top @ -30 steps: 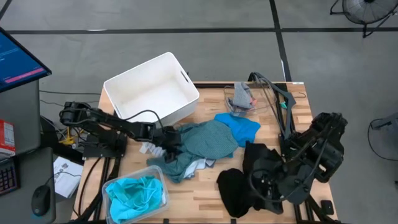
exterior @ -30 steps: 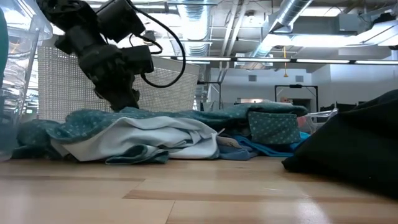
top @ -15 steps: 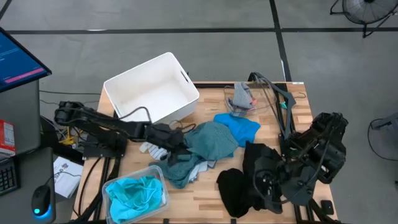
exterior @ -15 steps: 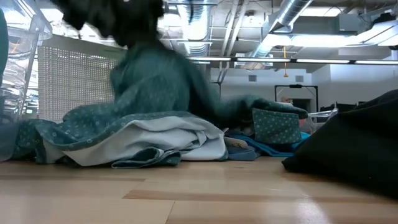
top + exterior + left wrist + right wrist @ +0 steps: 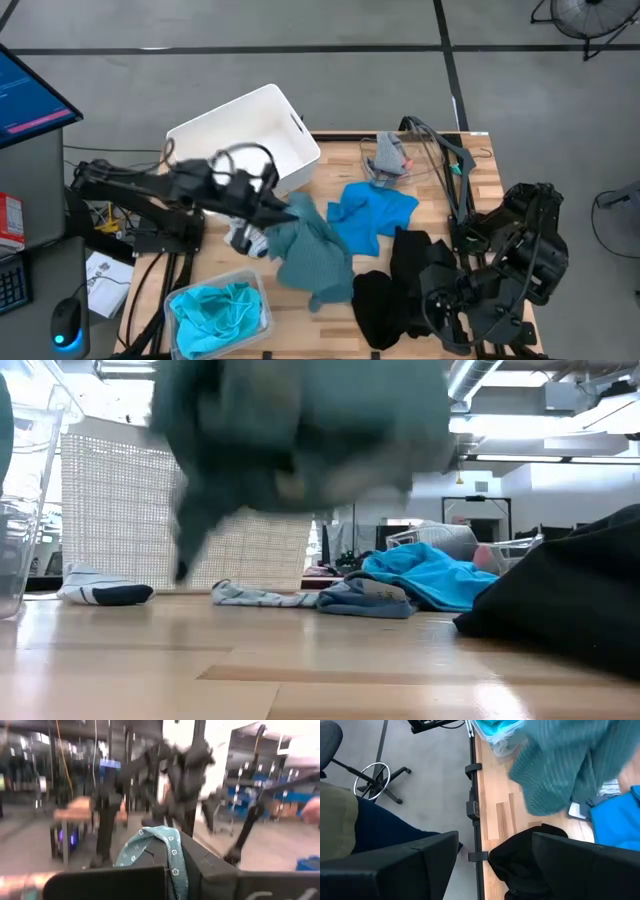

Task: Pick & Place Cloths
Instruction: Put the green shirt into the white bin

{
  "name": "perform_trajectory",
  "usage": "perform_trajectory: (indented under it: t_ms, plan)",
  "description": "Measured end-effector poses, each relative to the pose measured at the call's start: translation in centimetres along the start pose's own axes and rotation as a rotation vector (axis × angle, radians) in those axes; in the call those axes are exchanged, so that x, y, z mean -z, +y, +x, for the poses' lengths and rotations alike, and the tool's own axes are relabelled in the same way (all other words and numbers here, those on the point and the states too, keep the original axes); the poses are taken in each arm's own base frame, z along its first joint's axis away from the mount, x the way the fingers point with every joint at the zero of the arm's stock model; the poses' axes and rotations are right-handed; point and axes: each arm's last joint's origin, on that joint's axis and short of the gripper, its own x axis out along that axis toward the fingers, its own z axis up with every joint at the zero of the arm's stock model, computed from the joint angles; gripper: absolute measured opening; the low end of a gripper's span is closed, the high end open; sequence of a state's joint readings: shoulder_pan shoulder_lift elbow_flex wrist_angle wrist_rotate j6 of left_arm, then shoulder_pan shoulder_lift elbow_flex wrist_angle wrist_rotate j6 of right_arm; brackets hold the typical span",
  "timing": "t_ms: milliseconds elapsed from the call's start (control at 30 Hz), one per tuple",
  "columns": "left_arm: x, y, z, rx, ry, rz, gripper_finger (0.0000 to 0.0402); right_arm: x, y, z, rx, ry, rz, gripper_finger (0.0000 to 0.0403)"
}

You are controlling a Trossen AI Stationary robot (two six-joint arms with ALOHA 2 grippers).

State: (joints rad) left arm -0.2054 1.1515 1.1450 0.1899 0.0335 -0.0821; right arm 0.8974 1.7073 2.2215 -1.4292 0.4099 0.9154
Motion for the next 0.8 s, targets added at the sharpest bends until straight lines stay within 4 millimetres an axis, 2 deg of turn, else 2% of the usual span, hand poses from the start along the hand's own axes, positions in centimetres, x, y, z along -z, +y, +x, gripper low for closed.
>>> perform_trajectory:
  t_ms: [133,267,467,633,800]
  plan:
    - [-3.5,0.0,-0.3,-0.019,-0.099,0.104,0.0001,0.0,0.0,0.0,0.006,-0.008,0.003,0.0249]
    - [-6.0,0.7,-0.8,-0.129,-0.168,0.246,0.0001,-0.1,-0.1,0.0,0.030,-0.040,0.003,0.0249]
    - [-8.9,2.3,-1.8,-0.431,-0.181,0.523,0.0002,-0.3,-0.2,0.0,0.057,-0.071,-0.013,0.0249]
    - [-11.3,4.1,-3.1,-0.726,-0.097,0.815,0.0002,-1.0,-0.8,0.4,0.078,-0.078,-0.028,0.0249]
    - [-12.9,6.8,-4.8,-0.949,-0.018,0.955,0.0003,-1.6,-1.4,0.7,0.098,-0.086,-0.003,0.0249]
